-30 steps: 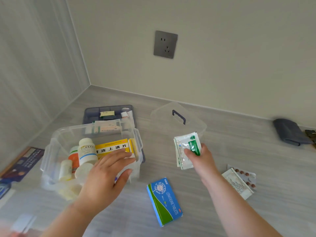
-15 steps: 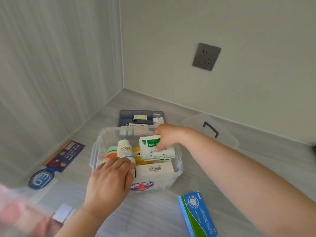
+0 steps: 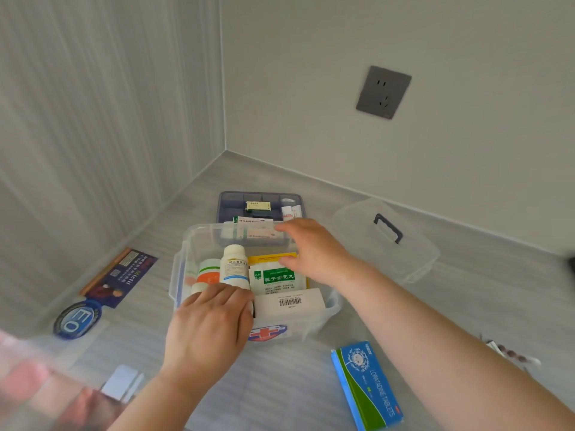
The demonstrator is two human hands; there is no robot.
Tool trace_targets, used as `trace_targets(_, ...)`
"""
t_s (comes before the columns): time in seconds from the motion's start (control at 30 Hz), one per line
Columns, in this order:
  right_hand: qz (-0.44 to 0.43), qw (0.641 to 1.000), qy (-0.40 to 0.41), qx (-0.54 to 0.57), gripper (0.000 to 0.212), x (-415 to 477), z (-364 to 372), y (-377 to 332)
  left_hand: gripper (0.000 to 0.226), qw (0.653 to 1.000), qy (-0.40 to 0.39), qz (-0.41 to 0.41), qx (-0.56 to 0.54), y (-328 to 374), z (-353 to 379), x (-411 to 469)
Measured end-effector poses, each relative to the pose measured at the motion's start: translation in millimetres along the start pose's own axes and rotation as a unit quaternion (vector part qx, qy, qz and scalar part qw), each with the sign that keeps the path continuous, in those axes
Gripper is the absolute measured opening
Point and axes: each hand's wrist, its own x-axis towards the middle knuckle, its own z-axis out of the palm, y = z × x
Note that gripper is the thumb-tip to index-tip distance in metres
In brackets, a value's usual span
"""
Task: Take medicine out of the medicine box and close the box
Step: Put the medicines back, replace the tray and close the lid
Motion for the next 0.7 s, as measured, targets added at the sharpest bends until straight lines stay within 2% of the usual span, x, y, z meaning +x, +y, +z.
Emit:
trace_targets(0.07, 0.016, 0.989, 0.135, 0.059, 0.048, -29, -10, 9, 0.047, 1.0, 0.01, 0.013, 0.004, -1, 2, -1)
trace_targets(0.1, 0.051, 0.977, 0.191, 0.085, 0.045, -46, -10, 18, 0.057, 1.0, 0.014, 0.022, 0.004, -1, 2, -2)
trace_targets(0.17, 0.166, 0.951, 0.234, 0.119, 0.046, -83, 0, 38, 0.068, 0.999, 0.02, 0.04, 0.006, -1, 3, -2)
trace_targets(0.2, 0.23, 0.944, 0.202, 0.125, 0.051, -101, 10, 47, 0.069, 0.999, 0.023, 0.048, 0.005, -1, 3, -3)
trace_targets(0.27, 0.329, 0.936, 0.066, 0.108, 0.068, -135, 37, 58, 0.07, 0.997, 0.021, 0.069, -0.006, -2, 4, -4)
trace_targets(0.3, 0.351, 0.932, 0.004, 0.093, 0.079, -150, 51, 59, 0.071, 0.997, 0.021, 0.079, -0.009, -2, 5, -4)
trace_targets(0.37, 0.369, 0.924, -0.062, 0.074, 0.095, -169, 74, 54, 0.072, 0.995, 0.027, 0.093, -0.007, -2, 5, -5)
trace_targets(0.43, 0.366, 0.927, -0.078, 0.033, 0.101, -177, 88, 50, 0.073, 0.995, 0.028, 0.097, -0.011, -2, 5, -6)
trace_targets(0.53, 0.352, 0.935, -0.046, -0.017, 0.09, -178, 95, 49, 0.073, 0.995, 0.032, 0.089, -0.028, -2, 6, -8)
trace_targets(0.7, 0.334, 0.939, 0.047, 0.066, 0.089, -173, 63, 55, 0.076, 0.996, 0.037, 0.069, -0.033, -1, 4, -6)
